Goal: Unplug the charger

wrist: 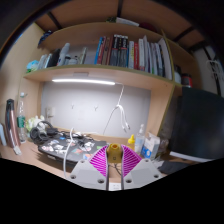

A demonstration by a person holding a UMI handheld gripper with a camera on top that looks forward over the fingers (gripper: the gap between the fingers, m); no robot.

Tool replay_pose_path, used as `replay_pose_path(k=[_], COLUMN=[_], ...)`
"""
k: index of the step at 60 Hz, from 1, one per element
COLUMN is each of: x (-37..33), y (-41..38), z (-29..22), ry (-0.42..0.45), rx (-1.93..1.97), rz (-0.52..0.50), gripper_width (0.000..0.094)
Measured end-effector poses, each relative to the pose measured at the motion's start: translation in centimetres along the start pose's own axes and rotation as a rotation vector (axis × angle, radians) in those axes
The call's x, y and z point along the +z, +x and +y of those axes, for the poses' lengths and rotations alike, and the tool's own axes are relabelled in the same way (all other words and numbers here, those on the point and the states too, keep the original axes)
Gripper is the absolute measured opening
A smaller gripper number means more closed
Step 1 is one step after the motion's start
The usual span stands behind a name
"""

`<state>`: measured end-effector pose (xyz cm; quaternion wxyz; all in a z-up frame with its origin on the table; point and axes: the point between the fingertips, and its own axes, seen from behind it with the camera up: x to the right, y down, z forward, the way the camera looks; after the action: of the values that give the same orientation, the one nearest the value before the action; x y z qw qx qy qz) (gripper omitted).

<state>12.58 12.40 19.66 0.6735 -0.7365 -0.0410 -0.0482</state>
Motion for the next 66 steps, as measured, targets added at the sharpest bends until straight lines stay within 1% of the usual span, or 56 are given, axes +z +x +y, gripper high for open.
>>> replay_pose_path(k=[4, 7, 12, 15, 21, 28, 29, 33, 42, 48, 59, 61, 62, 64, 65, 66], x=[-1.0, -1.4, -2.0, -2.4, -3.1, -3.2, -3.4, -3.1, -2.4, -2.0, -1.5, -1.6, -1.6, -1.7, -1.8, -1.8], y=[1.5, 2.1, 3.3, 4.6, 6.9, 7.6, 7.5, 7.2, 7.0, 6.9, 6.5, 6.4, 6.3, 6.3, 6.5, 6.6], z=[-0.3, 1.1, 4.8, 7.9, 12.5, 16.1, 16.3, 17.8, 20.7, 22.1, 22.0, 21.8, 21.8, 21.6, 21.4, 21.3], ry=[-0.015, -0.061, -0.176, -0.266, -0.396, -0.499, -0.517, -0.562, -0.665, -0.709, -0.697, -0.687, -0.683, -0.675, -0.672, -0.666], rx=[-0.044, -0.059, -0.047, -0.049, -0.045, 0.003, 0.009, 0.021, 0.056, 0.088, 0.147, 0.157, 0.162, 0.17, 0.17, 0.171], rz=[0.028, 0.021, -0.002, 0.005, 0.025, -0.002, -0.007, -0.032, -0.047, -0.05, -0.055, -0.062, -0.063, -0.062, -0.054, -0.052], gripper_width=[0.0194, 0.0203, 0.0202, 0.0203, 0.0202, 0.0204, 0.0216, 0.0218, 0.0238, 0.0263, 0.0335, 0.0395, 0.0474, 0.0495, 0.0572, 0.0558])
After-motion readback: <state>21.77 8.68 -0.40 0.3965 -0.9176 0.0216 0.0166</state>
